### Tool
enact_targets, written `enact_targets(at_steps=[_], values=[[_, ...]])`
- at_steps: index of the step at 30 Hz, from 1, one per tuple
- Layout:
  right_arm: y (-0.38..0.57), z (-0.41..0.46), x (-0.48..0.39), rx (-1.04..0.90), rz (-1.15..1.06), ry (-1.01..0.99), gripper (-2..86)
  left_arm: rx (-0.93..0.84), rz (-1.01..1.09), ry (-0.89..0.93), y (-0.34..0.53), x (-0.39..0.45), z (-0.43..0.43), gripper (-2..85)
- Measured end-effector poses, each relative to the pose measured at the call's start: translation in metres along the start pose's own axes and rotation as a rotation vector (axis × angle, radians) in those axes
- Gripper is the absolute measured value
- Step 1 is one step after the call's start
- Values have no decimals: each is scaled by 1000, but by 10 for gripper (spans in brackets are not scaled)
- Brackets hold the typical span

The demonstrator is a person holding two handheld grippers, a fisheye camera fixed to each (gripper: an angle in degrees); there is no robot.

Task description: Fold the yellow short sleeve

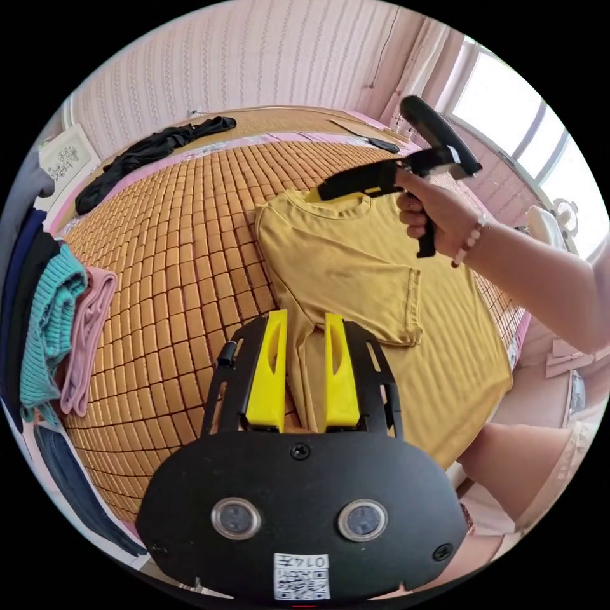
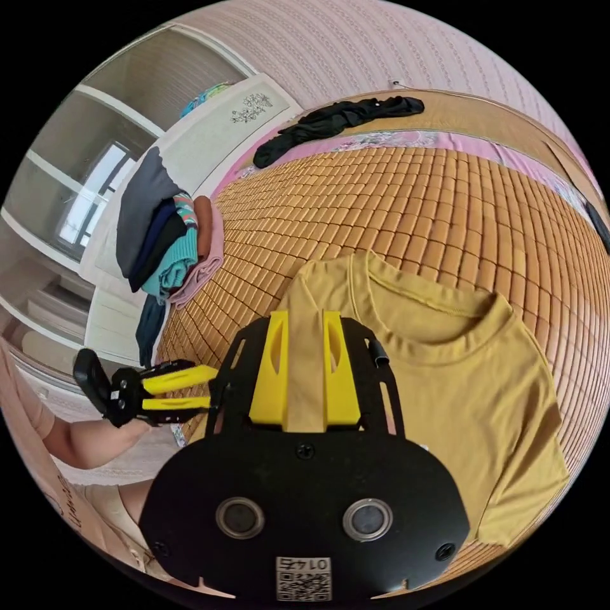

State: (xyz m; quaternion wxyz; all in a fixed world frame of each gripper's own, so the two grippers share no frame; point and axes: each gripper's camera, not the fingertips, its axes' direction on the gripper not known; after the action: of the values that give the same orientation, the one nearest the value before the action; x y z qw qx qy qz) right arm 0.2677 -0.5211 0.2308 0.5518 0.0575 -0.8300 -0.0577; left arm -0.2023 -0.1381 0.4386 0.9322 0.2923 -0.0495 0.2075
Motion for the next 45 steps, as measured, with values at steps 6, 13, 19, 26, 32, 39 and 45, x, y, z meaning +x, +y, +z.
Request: enact_targets(at_steps=[6, 13, 19, 26, 32, 39, 45], values=[[-33, 31, -20, -130, -85, 10, 11, -22, -83, -20, -3, -8, 31, 13], [-50, 32, -42, -254, -188, 46, -1, -24, -197, 45, -3, -38, 54, 12], [-28, -48, -25, -102, -167, 36, 41, -36, -310, 80, 3, -59, 59, 50], [17, -114, 21, 80, 49, -79, 50, -65, -252, -8, -3, -52, 55, 49], [122, -181, 60, 168, 315, 64, 60, 45, -109, -21, -34, -38, 32, 50], [278, -264, 104, 201, 786, 446, 70, 92, 257, 305, -132, 63, 77, 58], [324, -304, 134, 335, 922, 428, 77, -11, 409, 450, -210, 179, 151, 51]])
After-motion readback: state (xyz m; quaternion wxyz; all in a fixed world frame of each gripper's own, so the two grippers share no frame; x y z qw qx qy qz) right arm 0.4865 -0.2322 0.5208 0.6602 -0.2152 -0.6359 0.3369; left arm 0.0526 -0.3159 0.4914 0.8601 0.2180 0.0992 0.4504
